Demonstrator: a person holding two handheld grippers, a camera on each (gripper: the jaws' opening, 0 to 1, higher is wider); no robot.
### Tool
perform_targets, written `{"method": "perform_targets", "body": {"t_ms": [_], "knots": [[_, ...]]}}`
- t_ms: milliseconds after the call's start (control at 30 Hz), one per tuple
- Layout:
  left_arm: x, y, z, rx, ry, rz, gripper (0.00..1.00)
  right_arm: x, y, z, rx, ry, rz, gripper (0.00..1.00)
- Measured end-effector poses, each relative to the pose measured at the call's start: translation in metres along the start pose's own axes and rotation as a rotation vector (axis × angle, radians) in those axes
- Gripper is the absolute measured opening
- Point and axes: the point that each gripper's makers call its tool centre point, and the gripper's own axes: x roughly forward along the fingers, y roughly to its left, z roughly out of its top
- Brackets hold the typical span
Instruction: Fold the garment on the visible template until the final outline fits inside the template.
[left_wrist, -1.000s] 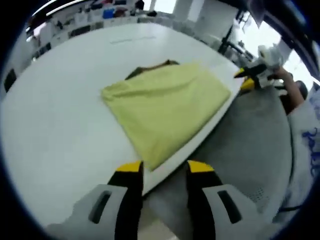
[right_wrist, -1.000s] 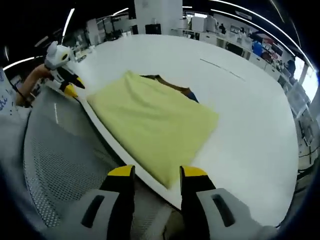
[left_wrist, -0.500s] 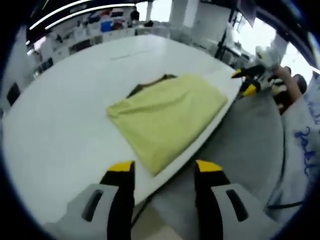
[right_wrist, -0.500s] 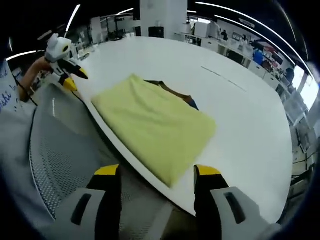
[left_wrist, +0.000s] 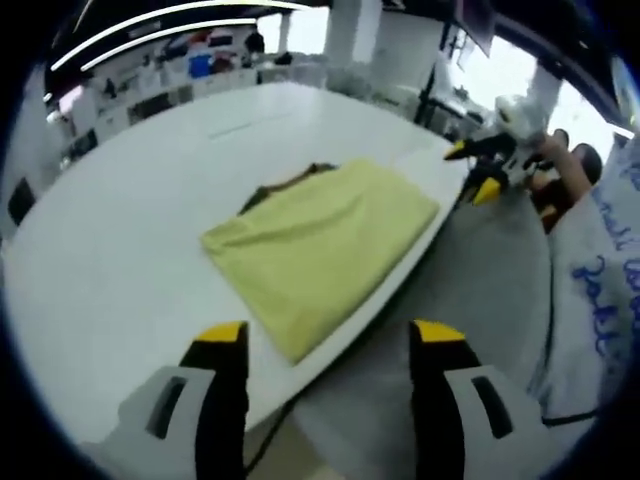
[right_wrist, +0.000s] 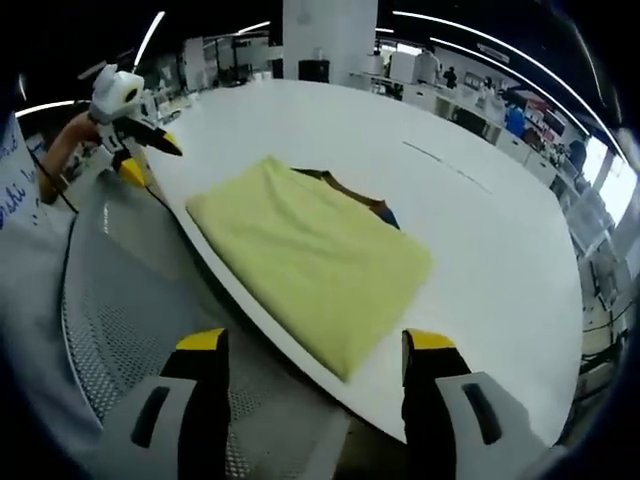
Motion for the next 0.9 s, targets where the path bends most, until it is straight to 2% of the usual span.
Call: {"method": "perform_targets", "body": {"t_ms": [233,567,767,900], "knots": [[-0.003,-0.001,-0.004,0.002,0.003,0.003,0.68,-0.001,0.001,0.005,0.003,-0.019,-0.015,0.77],[-0.002,-0.007,0.001,0.008,-0.017,-0.005,0.76,0.003,-0.001,0.004,-0.009,-0.017,-0.013,0.88],[-0.003,-0.01,-0.001,0.025,-0.003,0.002,0.86,0.002,-0.002,0.005,-0.003,-0.02,-0.031,0.98],[-0.004,-0.012,0.002,0.026,-0.016,-0.001,0.89,0.001,0.0,0.003,-0.002,-0.017,-0.028,0.99]]}}
